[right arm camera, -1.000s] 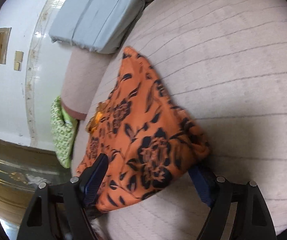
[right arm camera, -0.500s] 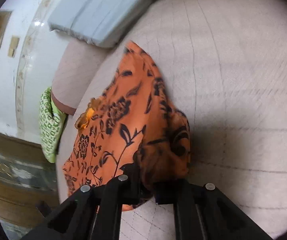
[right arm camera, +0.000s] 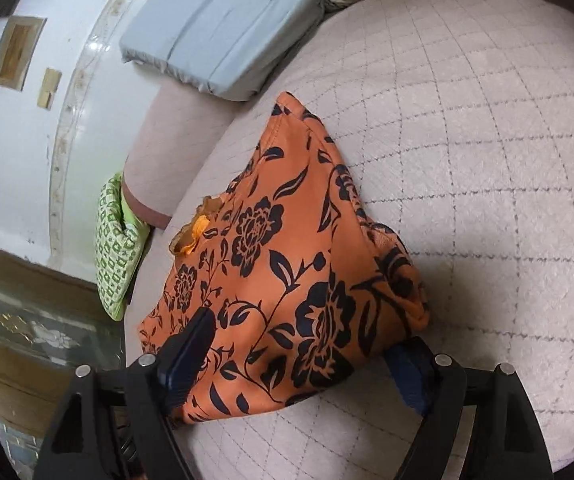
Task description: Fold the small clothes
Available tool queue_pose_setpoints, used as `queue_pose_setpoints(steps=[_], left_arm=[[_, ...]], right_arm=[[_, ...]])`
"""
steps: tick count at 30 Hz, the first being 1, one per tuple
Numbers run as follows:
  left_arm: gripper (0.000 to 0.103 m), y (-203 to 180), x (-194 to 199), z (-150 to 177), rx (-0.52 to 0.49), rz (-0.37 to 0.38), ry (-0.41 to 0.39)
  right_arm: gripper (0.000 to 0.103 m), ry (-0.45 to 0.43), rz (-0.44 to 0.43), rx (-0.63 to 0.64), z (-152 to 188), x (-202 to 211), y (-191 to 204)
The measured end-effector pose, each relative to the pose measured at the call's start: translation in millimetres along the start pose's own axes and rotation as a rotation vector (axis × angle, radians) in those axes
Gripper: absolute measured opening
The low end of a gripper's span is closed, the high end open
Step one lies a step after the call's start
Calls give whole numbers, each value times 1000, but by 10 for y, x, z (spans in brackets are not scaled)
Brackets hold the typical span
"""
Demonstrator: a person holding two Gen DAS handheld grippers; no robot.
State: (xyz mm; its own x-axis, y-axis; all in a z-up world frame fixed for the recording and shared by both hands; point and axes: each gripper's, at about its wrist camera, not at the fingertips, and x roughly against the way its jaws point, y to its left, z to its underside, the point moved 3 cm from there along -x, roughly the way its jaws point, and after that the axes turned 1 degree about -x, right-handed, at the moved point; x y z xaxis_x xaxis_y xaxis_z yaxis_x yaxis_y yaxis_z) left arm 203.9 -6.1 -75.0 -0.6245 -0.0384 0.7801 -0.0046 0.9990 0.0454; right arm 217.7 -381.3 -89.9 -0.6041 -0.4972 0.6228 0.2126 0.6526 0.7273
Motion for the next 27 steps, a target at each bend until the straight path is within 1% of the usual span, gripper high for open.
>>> queue_pose_setpoints(steps=[3, 12, 18, 19, 20, 21, 22, 24, 25, 26, 27], left_arm=[[85, -3, -184, 58, -10, -20, 81], [85, -13, -200, 51, -12, -20, 82], [85, -44, -204, 61, -8, -27, 79], [85, -37, -160, 47, -3, -35, 68], [85, -26, -90, 28, 4, -39, 39], [85, -17, 54, -17, 7, -35, -30], [85, -22, 162, -51, -3, -41, -85], [86, -55, 245, -73, -39, -70, -138], [88, -72, 182, -54, -53, -84, -115], [88, -83, 55, -14, -62, -91, -55], [88, -94, -220, 92, -63, -73, 87]], right_arm=[[84, 3, 16, -2, 10, -40, 5], [84, -2, 21, 11, -31, -134, 62], [83, -11, 15, -12, -65, -161, 23], [82, -19, 14, -11, -73, -143, 35], [79, -35, 2, -3, -86, -106, 62], [78, -46, -2, 9, -94, -80, 87], [78, -53, 9, 26, -102, -71, 105], [78, -28, 60, 27, -112, -158, 40], [77, -26, 62, 7, -121, -193, -22], [77, -32, 54, 4, -133, -200, -40], [77, -36, 55, 12, -142, -205, -30]])
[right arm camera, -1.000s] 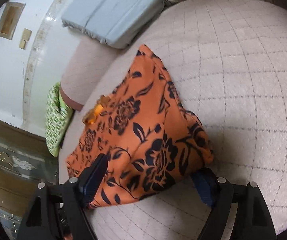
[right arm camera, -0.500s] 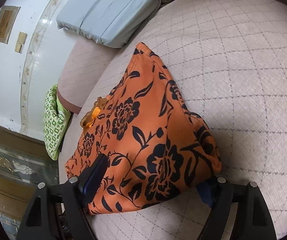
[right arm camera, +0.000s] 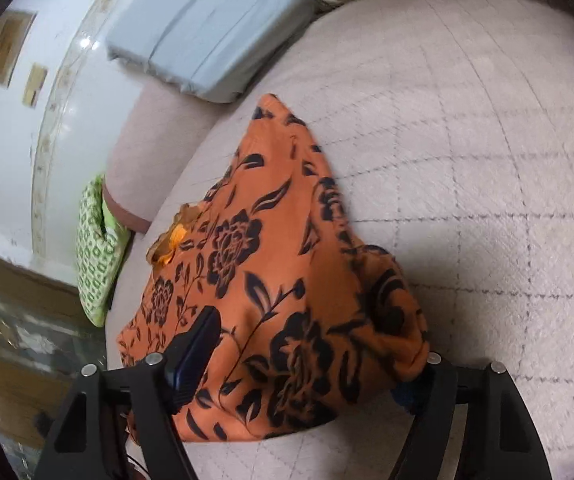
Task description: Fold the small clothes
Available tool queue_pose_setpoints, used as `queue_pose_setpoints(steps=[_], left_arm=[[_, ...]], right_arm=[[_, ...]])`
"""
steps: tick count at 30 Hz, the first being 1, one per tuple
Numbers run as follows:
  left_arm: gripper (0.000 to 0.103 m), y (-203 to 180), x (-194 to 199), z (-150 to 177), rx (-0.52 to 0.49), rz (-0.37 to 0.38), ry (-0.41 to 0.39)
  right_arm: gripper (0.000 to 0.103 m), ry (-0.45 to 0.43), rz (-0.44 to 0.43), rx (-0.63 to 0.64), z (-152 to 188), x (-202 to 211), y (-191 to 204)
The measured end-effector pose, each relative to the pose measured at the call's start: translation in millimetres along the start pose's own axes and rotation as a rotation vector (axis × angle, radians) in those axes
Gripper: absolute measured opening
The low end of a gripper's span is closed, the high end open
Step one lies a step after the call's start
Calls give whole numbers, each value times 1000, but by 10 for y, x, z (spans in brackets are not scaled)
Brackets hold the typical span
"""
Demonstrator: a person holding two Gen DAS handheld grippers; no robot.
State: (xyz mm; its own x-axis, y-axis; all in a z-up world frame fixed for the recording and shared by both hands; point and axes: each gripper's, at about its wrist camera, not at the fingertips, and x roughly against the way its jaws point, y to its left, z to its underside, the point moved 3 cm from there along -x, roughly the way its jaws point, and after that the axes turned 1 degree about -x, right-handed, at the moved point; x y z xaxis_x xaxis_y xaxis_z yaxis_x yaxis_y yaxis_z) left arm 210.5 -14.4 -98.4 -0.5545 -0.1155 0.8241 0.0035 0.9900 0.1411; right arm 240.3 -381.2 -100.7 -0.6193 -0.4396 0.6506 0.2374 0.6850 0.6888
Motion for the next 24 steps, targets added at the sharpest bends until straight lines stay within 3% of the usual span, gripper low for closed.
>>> queue_pose_setpoints(steps=[1, 2, 4, 6, 7, 8, 9, 10, 11, 12, 13, 14, 18, 21, 24], left_arm=[[92, 8, -125, 49, 24, 22, 34], [92, 32, -90, 28, 39, 14, -14], [84, 25, 61, -60, 21, 17, -15], [84, 96, 385, -111, 59, 27, -173], [84, 101, 431, -112, 57, 6, -203], [84, 72, 357, -91, 35, -14, -178], [84, -32, 16, 1, -38, 3, -13], [86, -48, -146, 79, -39, 19, 41], [84, -3, -76, 55, 1, 22, -21], [79, 11, -13, 20, 8, 44, -1], [66, 62, 96, -9, 30, 102, -20], [64, 134, 185, -19, 59, 124, -51], [67, 909, 767, 3, 306, 138, -240], [73, 1708, 1002, 196, 508, 39, -328], [73, 2278, 950, 516, 701, -58, -272]], right_arm=[[77, 1, 10, 10, -4, -6, 22], [77, 10, 25, 21, -11, -22, 52], [74, 19, 51, 40, -42, -34, 90], [46, 34, 74, 58, -71, -51, 106], [41, 42, 93, 65, -82, -75, 88], [38, 48, 113, 67, -90, -109, 44], [33, 48, 123, 59, -99, -129, 13], [30, 51, 141, 68, -103, -137, 14], [25, 55, 168, 104, -105, -139, 88], [15, 61, 180, 140, -102, -138, 209], [14, 59, 178, 170, -98, -125, 341], [14, 43, 165, 222, -87, -77, 575], [14, -2, 88, 473, 163, 24, 1711], [14, 13, 42, 682, 671, -123, 2554], [14, 77, 23, 822, 1271, -533, 3067]])
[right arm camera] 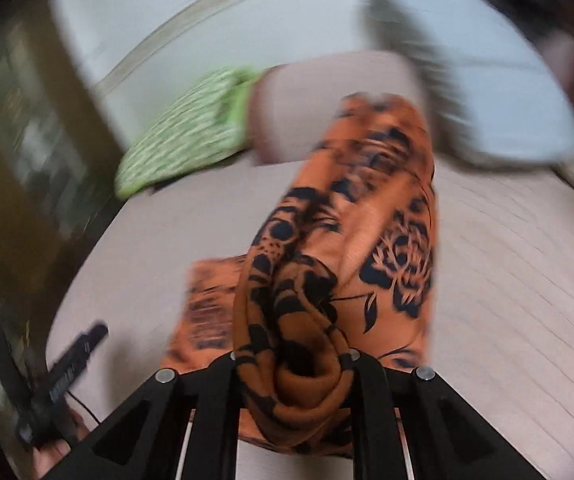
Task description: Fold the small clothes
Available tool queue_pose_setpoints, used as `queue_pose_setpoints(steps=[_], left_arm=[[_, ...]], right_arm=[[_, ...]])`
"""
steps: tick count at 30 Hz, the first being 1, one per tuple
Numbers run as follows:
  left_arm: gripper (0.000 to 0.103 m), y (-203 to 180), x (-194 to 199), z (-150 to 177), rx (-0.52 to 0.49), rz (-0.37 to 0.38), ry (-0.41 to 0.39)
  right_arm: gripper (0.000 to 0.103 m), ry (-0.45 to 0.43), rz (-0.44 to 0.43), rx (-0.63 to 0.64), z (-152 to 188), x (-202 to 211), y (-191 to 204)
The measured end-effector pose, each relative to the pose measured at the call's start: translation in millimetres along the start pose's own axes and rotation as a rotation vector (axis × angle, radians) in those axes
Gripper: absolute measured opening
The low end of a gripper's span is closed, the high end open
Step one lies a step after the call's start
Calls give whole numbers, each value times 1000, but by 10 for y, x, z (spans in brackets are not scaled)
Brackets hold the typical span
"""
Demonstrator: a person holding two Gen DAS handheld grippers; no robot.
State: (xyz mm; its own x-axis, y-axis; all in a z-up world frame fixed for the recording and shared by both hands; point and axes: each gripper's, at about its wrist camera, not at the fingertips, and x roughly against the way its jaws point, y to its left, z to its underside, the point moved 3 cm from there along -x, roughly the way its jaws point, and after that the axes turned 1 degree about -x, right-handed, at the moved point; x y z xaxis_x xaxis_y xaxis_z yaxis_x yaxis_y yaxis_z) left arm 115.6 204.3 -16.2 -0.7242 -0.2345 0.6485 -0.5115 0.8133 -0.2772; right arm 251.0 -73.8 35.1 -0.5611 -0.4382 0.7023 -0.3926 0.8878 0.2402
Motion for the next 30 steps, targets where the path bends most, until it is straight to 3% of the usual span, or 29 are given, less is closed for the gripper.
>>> queue_pose_setpoints(steps=[2, 4, 6, 7, 11, 17, 19, 22, 24, 25, 27, 30], left_arm=[[73, 251, -106, 31, 88, -39, 57], [73, 436, -262, 97, 159, -59, 140], [73, 461, -346, 150, 193, -27, 183], [73, 445, -353, 156, 195, -15, 188], [73, 339, -299, 105, 186, 22, 176], [73, 360, -291, -28, 195, 29, 145], [73, 428, -257, -11, 220, 18, 143], [74, 455, -306, -13, 230, -2, 153], [74, 437, -323, 8, 212, -1, 166], [74, 419, -325, 14, 196, -5, 166], [74, 379, -332, 3, 179, -11, 162], [74, 257, -267, -20, 147, 21, 134]], right_arm=[[15, 114, 6, 67, 212, -567, 430], [17, 337, 39, 114, 632, -1315, 658], [20, 242, 106, 191, 702, -1303, 815], [24, 244, 74, 188, 686, -1263, 857], [17, 266, 4, 107, 518, -1166, 660], [16, 153, -43, 149, 329, -751, 877], [16, 154, -48, 174, 410, -754, 966], [20, 278, 8, 249, 830, -1206, 1005], [24, 202, -1, 275, 945, -1215, 984], [29, 183, -38, 271, 938, -1130, 1004], [76, 225, -140, 243, 899, -1082, 1023], [78, 176, -177, 195, 832, -839, 912]])
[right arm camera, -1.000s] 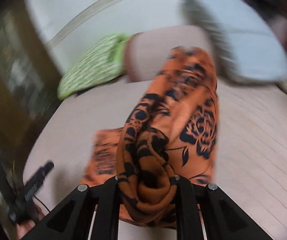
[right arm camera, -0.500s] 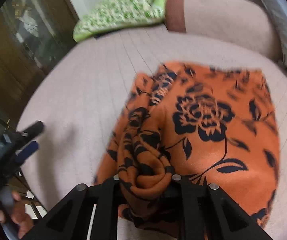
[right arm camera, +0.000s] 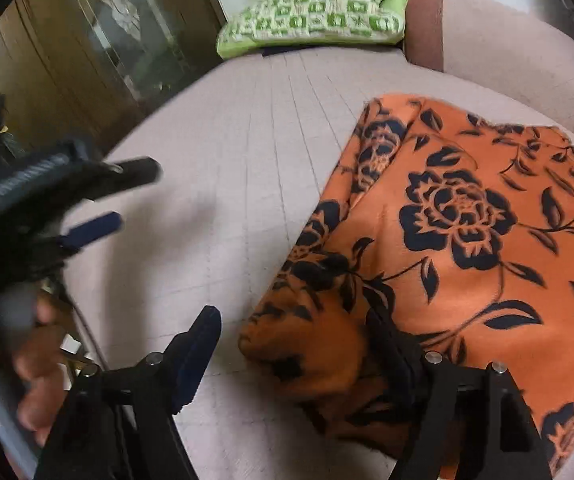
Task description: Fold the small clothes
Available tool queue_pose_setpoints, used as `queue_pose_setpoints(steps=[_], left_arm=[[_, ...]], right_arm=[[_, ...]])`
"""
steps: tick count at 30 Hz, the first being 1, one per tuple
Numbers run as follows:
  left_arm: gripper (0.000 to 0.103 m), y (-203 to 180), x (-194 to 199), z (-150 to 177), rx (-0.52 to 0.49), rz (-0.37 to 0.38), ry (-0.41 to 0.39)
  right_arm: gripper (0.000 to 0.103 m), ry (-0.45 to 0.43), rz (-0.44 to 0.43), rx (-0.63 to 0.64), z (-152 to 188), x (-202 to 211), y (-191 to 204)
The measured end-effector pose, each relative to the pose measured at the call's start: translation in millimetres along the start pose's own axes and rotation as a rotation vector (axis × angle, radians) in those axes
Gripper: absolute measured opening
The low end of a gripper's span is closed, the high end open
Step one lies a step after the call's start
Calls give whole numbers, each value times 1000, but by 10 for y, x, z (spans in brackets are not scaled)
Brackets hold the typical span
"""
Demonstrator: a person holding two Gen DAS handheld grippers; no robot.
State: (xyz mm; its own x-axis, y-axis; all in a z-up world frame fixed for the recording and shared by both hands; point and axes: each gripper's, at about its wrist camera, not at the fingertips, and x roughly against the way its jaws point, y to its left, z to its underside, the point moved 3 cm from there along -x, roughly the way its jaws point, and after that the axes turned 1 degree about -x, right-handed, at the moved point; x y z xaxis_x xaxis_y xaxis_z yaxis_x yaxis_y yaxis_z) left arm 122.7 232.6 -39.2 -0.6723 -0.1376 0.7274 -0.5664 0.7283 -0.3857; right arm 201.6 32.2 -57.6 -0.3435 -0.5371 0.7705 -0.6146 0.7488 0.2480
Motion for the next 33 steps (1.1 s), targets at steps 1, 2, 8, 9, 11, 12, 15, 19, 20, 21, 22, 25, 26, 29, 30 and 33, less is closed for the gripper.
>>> queue_pose_setpoints(steps=[1, 2, 8, 9, 11, 12, 15, 19, 20, 21, 22, 25, 26, 29, 30, 33], left_arm=[[74, -67, 23, 5, -29, 17, -10], [74, -168, 55, 22, -73, 51, -18], [73, -739, -96, 414, -295, 232, 138], [73, -763, -208, 498, -317, 180, 181], [66, -740, -216, 512, -303, 176, 182], [66, -716, -109, 454, -278, 205, 136], [68, -718, 219, 356, -304, 250, -3], [68, -748, 17, 642, -388, 272, 157], [68, -689, -107, 736, -385, 231, 217], [67, -639, -219, 794, -371, 210, 271], [47, -573, -331, 849, -347, 200, 326], [33, -326, -562, 883, -145, 291, 434], [33, -288, -570, 864, -110, 309, 447], [35, -148, -564, 881, -17, 363, 446], [36, -156, -516, 866, -31, 355, 439], [37, -254, -159, 754, -134, 249, 257]], right_arm=[[78, -20, -7, -38, 29, 87, -83], [78, -41, -33, -97, 98, 198, -197], [78, -118, -109, -352, 450, 609, -853], [78, -131, -159, -383, 431, 637, -889], [78, -150, -201, -412, 413, 731, -952], [78, -168, -221, -425, 425, 788, -964], [78, -194, -198, -454, 489, 870, -1019], [78, -213, -203, -473, 558, 929, -1146], [78, -222, -200, -469, 531, 917, -1161], [78, -231, -197, -466, 557, 950, -1181], [78, -239, -196, -469, 587, 988, -1206], [78, -203, -193, -531, 667, 905, -1367], [78, -166, -194, -560, 691, 823, -1436], [77, -50, -232, -707, 836, 572, -1695], [77, -64, -249, -709, 833, 612, -1715], [77, -107, -230, -633, 776, 830, -1724]])
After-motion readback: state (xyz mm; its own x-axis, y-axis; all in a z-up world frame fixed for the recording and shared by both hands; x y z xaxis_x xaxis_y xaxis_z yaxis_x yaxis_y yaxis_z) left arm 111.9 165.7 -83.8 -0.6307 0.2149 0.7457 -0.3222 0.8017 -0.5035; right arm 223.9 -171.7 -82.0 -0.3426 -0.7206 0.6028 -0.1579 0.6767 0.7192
